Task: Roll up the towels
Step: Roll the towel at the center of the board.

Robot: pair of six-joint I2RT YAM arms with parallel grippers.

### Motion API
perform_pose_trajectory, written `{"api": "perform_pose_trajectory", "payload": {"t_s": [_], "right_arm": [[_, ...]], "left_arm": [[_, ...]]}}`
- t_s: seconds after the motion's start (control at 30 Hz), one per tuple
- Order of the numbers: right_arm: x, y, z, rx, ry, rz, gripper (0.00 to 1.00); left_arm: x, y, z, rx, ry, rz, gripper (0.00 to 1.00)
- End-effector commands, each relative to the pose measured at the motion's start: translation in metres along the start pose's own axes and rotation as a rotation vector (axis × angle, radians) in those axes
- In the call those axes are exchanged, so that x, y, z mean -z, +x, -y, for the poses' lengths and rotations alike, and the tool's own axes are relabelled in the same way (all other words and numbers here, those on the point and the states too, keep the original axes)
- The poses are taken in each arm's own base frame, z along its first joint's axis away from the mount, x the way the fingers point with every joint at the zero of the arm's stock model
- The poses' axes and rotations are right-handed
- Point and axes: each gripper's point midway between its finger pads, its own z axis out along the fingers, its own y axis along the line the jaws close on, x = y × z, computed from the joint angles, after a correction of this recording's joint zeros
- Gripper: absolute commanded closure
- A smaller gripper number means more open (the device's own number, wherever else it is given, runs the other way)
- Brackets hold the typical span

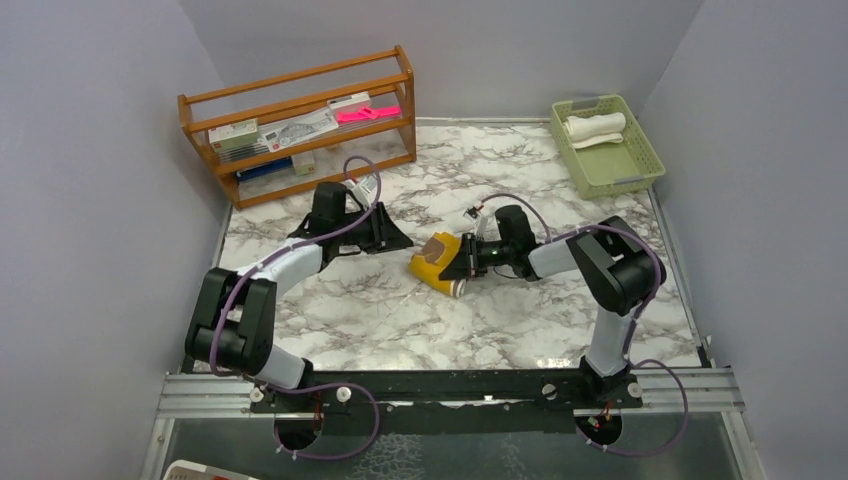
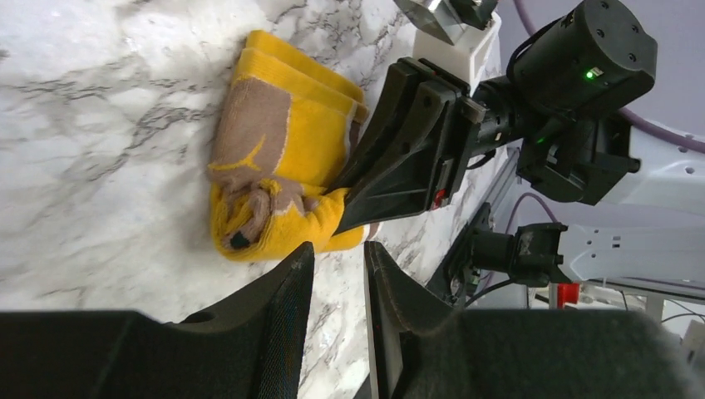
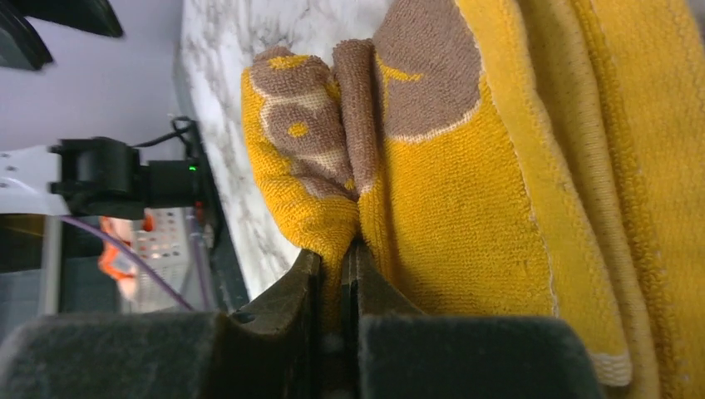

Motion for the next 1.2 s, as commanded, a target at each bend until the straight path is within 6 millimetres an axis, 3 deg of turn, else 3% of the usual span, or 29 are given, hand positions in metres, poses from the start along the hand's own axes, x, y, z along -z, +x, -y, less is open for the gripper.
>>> {"api": "perform_pose_trajectory", "payload": {"t_s": [0.0, 0.27, 0.5, 0.73, 0.9, 0.93, 0.97, 1.17], "right_arm": [[0.005, -0.002, -0.016, -0.189, -0.114, 0.045, 0.99], [0.010, 0.006, 0.006, -0.453, -0.123, 0.103, 0.99], [0.007, 0.008, 0.016, -0.493, -0.074, 0.096, 0.99], [0.009, 0.005, 0.018, -0.462, -0.043, 0.100, 0.99], [0.015, -0.023, 0.023, -0.235, 0.079, 0.143, 0.61], [0.019, -0.033, 0.025, -0.167, 0.127, 0.156, 0.42], [0.024, -0.040, 0.030, -0.091, 0.182, 0.164, 0.36], [0.055, -0.083, 0.025, 0.346, 0.377, 0.246, 0.34]], "left_arm": [[-0.022, 0.001, 0.010, 0.012, 0.056, 0.004, 0.68], [-0.053, 0.009, 0.007, 0.038, 0.074, -0.046, 0.69], [-0.082, 0.024, 0.001, 0.101, 0.135, -0.095, 0.70], [-0.093, 0.042, -0.036, 0.136, 0.042, -0.093, 0.71], [-0.093, 0.059, -0.060, 0.147, -0.031, -0.099, 0.72], [-0.093, 0.061, -0.063, 0.147, -0.042, -0.098, 0.72], [-0.093, 0.062, -0.065, 0.142, -0.048, -0.097, 0.72], [-0.095, 0.071, -0.073, 0.134, -0.076, -0.108, 0.73]]}}
